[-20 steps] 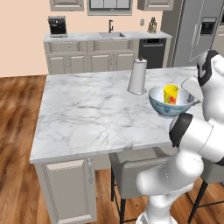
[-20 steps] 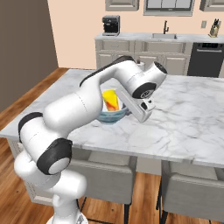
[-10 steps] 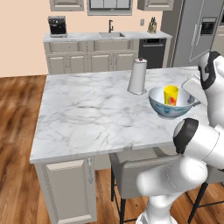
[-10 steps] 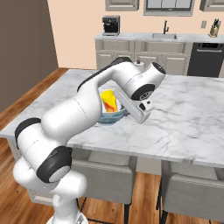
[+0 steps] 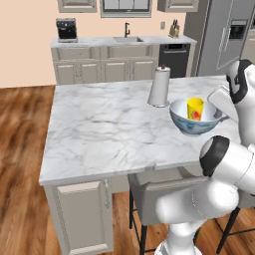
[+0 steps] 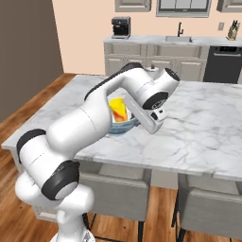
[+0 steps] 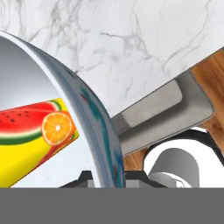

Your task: Place the cup inside the bowl on the dining table and move the bowl to any counter.

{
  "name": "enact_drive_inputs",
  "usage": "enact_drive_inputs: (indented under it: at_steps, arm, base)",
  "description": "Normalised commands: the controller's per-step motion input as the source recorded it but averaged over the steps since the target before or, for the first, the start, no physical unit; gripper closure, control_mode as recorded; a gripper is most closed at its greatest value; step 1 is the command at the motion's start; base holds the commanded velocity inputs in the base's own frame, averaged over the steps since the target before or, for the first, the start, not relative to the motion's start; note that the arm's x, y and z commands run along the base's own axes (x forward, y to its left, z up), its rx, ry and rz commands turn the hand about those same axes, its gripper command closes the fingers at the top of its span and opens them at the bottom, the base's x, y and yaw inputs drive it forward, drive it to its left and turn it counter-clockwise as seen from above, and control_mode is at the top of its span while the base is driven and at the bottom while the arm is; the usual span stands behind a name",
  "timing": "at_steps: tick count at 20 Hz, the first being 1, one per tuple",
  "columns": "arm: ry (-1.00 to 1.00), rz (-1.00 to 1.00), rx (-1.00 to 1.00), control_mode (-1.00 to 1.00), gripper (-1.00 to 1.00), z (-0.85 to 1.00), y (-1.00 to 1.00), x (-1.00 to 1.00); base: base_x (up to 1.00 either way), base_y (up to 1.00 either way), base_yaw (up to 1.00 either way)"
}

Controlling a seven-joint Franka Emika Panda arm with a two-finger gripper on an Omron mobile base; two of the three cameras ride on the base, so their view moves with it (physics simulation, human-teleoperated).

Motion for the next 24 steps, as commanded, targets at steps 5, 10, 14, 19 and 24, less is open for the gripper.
enact_drive_inputs:
  at_steps: [5,10,14,19,24]
  arm:
    - [0.00,0.00,0.00,1.00,1.00,0.00,0.00,0.00]
    - [0.00,0.00,0.00,1.00,1.00,0.00,0.00,0.00]
    - [0.00,0.00,0.00,1.00,1.00,0.00,0.00,0.00]
    - [0.00,0.00,0.00,1.00,1.00,0.00,0.00,0.00]
    - [0.00,0.00,0.00,1.00,1.00,0.00,0.00,0.00]
  base:
    - [-0.14,1.00,0.00]
    - [-0.01,1.00,0.00]
    - [0.00,1.00,0.00]
    - [0.00,1.00,0.00]
    - [0.01,1.00,0.00]
